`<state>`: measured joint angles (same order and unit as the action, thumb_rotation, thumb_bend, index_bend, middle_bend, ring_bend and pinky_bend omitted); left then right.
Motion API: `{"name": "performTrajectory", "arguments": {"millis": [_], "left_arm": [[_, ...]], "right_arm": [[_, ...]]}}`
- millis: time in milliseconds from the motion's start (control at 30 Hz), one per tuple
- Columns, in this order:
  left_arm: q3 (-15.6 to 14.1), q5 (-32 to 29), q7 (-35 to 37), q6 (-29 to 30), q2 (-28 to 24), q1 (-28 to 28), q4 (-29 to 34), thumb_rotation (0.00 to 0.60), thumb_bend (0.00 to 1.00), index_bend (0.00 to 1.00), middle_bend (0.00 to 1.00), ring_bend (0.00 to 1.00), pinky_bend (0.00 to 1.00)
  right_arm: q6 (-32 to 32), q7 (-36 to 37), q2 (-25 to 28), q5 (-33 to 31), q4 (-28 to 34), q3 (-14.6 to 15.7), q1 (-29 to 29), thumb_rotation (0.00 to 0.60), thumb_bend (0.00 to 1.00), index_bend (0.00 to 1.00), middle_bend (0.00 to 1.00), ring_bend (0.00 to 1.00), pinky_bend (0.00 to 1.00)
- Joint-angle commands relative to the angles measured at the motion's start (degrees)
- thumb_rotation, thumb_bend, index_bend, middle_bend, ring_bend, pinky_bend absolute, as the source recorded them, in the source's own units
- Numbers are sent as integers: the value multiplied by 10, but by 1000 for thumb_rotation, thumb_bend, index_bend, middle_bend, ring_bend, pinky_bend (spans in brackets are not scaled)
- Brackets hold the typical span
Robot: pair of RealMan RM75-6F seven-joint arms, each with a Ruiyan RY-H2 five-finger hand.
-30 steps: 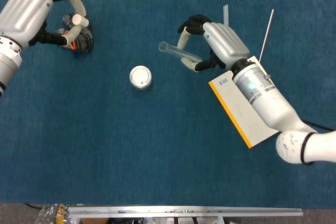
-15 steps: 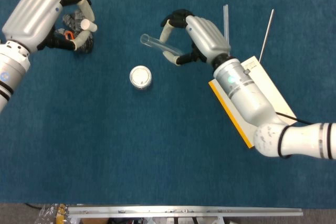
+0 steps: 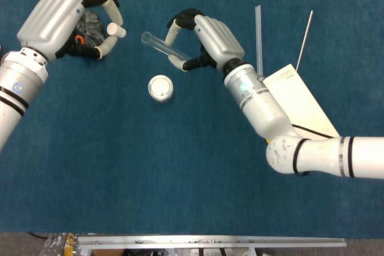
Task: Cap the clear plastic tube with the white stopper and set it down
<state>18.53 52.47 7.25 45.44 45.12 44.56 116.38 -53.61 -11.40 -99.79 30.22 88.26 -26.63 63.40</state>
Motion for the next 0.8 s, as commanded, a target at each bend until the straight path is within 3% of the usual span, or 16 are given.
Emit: {"name": "performTrajectory", "arguments": {"millis": [33, 800], "left_arm": [[-2, -3, -5, 1, 5, 3, -1, 600, 351, 501, 304, 217, 244], [-18, -18, -48, 17, 36, 20, 4, 600, 351, 501, 304, 217, 244]], "right_arm": [[3, 1, -7, -5, -8, -5, 5, 600, 285, 598, 316, 128, 238], [9, 1, -44, -19, -42, -18, 29, 600, 286, 598, 316, 128, 238]]}}
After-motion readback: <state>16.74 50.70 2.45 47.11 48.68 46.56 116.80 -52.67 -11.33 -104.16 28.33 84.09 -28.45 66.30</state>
